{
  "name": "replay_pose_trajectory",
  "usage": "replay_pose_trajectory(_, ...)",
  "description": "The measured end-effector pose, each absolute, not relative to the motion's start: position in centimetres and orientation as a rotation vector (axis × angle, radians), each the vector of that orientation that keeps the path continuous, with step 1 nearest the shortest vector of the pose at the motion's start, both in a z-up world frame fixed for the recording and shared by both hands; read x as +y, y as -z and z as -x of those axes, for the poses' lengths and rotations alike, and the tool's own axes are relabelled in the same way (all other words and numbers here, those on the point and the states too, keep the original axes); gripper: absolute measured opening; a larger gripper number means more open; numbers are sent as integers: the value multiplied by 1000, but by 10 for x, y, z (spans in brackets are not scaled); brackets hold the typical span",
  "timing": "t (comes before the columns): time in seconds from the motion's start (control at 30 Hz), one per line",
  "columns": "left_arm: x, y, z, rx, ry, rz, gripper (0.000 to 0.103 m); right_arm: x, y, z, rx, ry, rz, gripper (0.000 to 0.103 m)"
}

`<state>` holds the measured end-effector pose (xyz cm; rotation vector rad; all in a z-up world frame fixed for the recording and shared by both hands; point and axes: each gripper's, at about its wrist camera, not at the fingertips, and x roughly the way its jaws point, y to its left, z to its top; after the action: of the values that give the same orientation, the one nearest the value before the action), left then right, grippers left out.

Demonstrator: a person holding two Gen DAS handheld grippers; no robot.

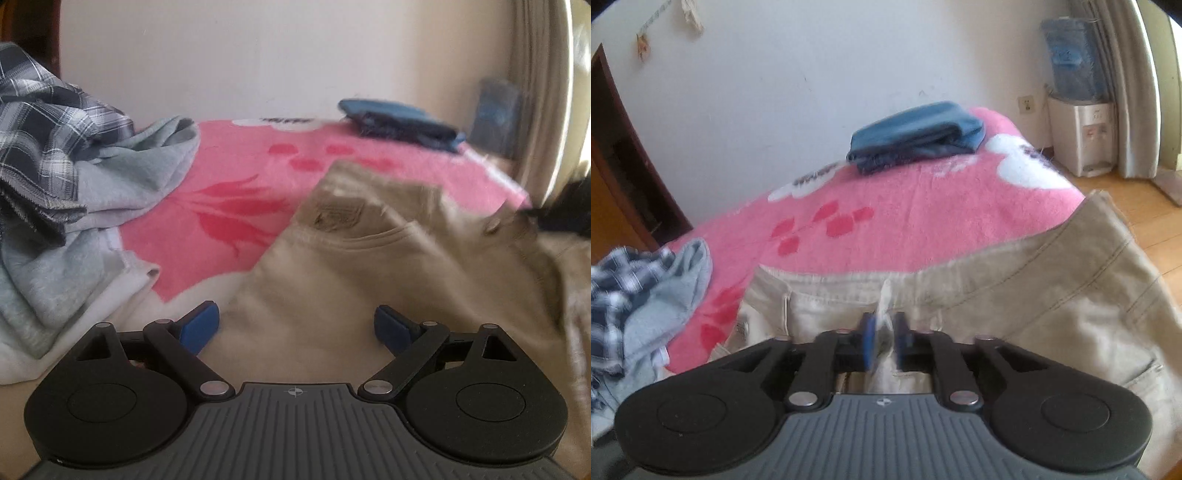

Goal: Fold clothes

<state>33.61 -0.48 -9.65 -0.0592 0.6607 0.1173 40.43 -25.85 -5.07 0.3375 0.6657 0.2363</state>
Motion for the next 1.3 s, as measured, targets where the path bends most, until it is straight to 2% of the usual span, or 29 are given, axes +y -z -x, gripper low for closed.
replay_pose_trajectory(0.03, -4, 97, -336, 662, -122, 61, 94, -265, 47, -401, 638, -226, -357, 45)
replay_pose_trajectory(0.07, -3, 98, -337, 663, -123, 65, 94, -274, 43, -397, 602, -209, -374, 48)
replay_pose_trajectory(0.1, -1, 98, -337, 665, -125, 70, 95, -283, 40, -395, 577, -186, -379, 48)
replay_pose_trajectory(0.33, -2, 100, -337, 664, -134, 61, 96, -293, 46, -405, 722, -150, -112, 48)
replay_pose_trajectory(0.53, -5, 102, -336, 655, -144, 52, 97, -250, 53, -403, 737, -288, 158, 42)
replay_pose_trajectory(0.73, -6, 103, -335, 647, -153, 51, 97, -222, 73, -420, 755, -285, 255, 40)
replay_pose_trajectory(0.77, -6, 103, -335, 646, -154, 50, 97, -222, 76, -421, 754, -279, 263, 31)
replay_pose_trajectory(0.8, -6, 103, -334, 645, -156, 53, 97, -224, 75, -422, 752, -265, 253, 9)
replay_pose_trajectory(0.83, -5, 102, -334, 646, -158, 57, 97, -226, 74, -423, 747, -249, 246, 1)
replay_pose_trajectory(1.1, -7, 97, -341, 638, -175, 45, 96, -252, 53, -425, 630, -115, 132, 1)
replay_pose_trajectory(1.3, -10, 93, -354, 621, -207, 26, 95, -244, 48, -446, 607, -74, 187, 1)
